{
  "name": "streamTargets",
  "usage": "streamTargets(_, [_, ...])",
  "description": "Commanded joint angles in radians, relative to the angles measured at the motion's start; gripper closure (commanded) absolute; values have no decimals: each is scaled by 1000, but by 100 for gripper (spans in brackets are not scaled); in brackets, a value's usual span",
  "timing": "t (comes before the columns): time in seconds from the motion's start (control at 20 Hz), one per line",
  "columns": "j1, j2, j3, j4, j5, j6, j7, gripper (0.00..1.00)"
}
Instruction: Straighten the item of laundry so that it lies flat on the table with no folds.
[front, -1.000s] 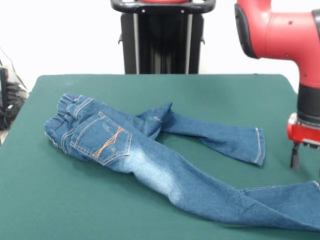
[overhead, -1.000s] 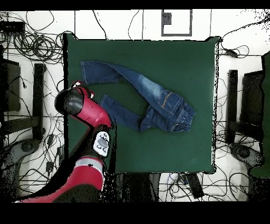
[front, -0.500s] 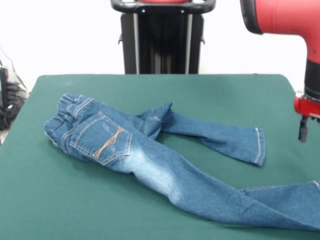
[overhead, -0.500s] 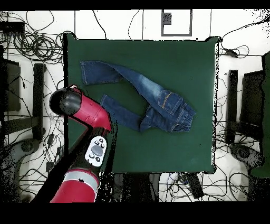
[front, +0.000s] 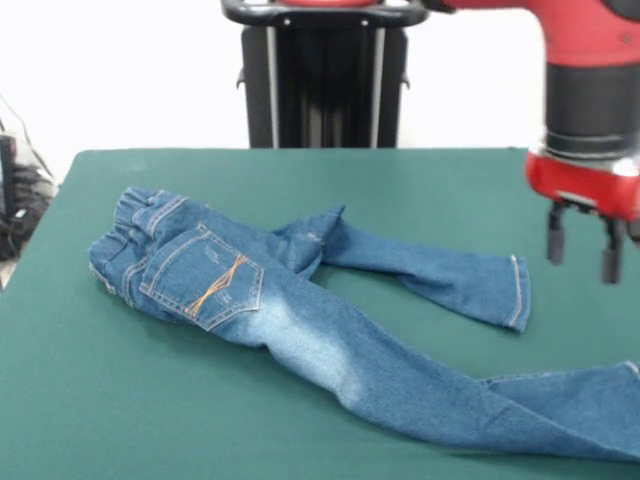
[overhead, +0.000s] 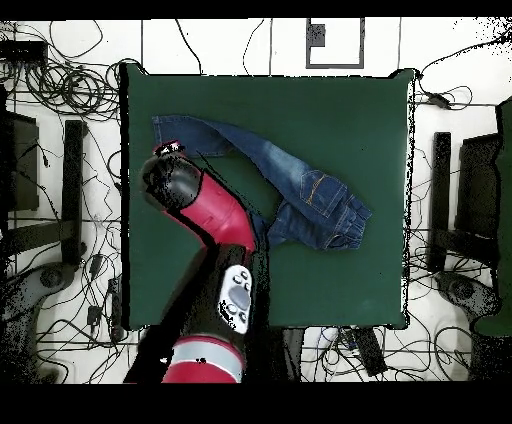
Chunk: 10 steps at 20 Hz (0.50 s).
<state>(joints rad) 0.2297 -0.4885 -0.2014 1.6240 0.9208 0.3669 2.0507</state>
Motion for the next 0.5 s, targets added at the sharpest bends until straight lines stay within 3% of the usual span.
streamTargets(0.05, [-92,-62,188,246,-75,-91,-7,0])
streamTargets(0.5, [-150,-48,260,292,-219,-228,64,0])
